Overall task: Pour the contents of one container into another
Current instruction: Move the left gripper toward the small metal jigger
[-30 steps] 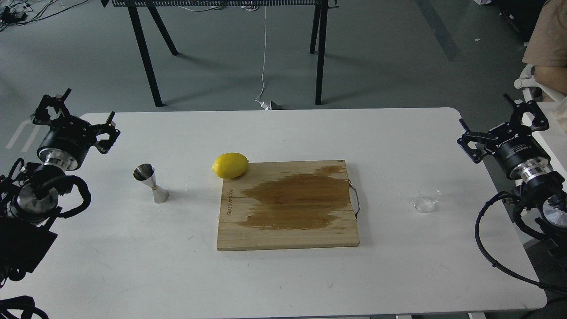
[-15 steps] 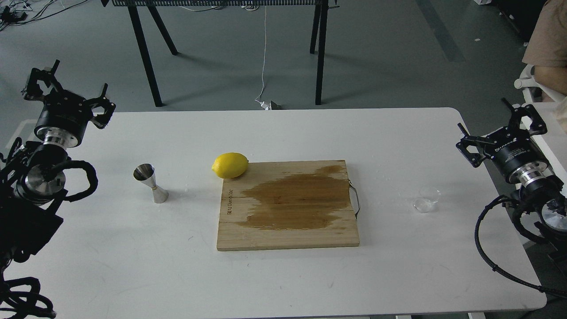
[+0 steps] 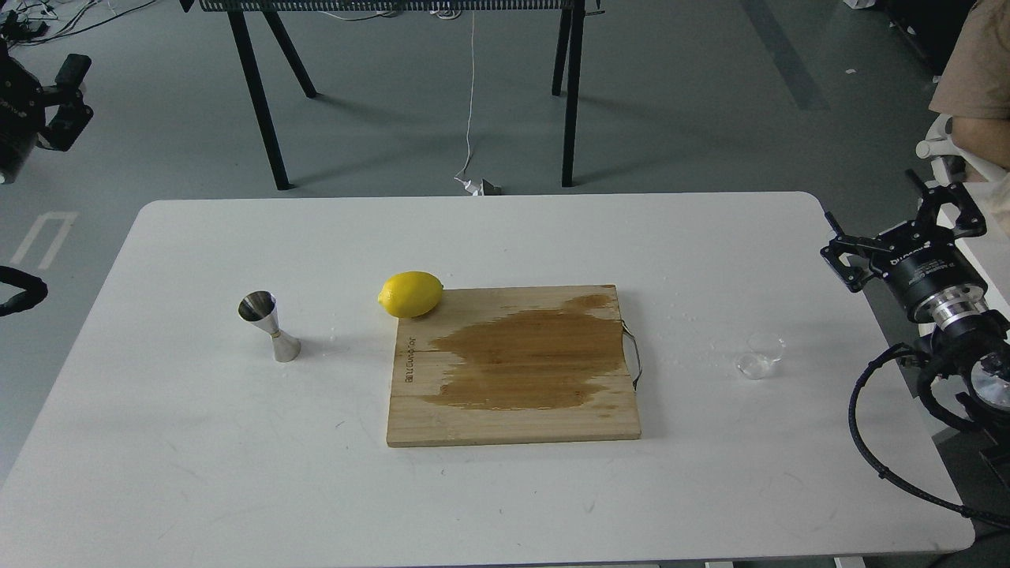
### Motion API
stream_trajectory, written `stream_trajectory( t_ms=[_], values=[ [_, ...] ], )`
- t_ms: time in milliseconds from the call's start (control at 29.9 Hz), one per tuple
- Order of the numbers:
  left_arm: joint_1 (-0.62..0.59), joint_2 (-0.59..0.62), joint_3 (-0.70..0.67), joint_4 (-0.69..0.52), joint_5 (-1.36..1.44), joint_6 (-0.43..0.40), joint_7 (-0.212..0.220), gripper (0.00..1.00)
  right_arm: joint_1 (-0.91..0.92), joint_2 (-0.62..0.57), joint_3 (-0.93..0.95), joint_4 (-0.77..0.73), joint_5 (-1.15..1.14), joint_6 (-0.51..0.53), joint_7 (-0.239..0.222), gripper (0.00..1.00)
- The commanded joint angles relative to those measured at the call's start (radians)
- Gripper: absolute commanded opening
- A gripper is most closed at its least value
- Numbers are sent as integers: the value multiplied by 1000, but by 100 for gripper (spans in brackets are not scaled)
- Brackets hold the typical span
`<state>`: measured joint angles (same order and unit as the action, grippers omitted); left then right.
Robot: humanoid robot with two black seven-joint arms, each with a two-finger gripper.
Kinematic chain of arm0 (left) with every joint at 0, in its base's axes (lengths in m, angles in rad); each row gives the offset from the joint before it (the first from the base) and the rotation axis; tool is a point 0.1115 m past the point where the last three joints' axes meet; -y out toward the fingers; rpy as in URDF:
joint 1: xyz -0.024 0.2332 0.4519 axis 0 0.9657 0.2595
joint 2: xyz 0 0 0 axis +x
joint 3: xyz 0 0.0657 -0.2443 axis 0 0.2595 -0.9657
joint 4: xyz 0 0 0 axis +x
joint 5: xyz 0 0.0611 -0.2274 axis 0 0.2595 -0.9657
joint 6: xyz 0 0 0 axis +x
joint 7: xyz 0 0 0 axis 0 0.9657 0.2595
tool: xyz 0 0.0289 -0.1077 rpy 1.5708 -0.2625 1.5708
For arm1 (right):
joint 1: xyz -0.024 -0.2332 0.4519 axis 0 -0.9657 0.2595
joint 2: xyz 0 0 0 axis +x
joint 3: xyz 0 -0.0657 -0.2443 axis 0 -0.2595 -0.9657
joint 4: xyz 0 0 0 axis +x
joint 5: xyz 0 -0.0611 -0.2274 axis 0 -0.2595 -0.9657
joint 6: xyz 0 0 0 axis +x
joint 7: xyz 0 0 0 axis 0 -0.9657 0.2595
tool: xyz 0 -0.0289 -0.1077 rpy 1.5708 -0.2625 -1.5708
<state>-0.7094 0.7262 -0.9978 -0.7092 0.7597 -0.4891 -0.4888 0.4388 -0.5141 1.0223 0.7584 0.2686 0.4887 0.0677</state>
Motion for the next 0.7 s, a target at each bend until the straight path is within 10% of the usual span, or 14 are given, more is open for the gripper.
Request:
stream_trajectory(
  t_ms=[0,334,669],
  values=[
    [7,36,4,-133,254,0,0,100,0,0,2,-1,0,0,0,100],
    [146,48,7,-288,492,4,0,100,-12,0,6,-5,0,0,1,100],
    [381,91,7,-372,589,374,0,100,-26,0,2,-11,-2,0,1,100]
  ],
)
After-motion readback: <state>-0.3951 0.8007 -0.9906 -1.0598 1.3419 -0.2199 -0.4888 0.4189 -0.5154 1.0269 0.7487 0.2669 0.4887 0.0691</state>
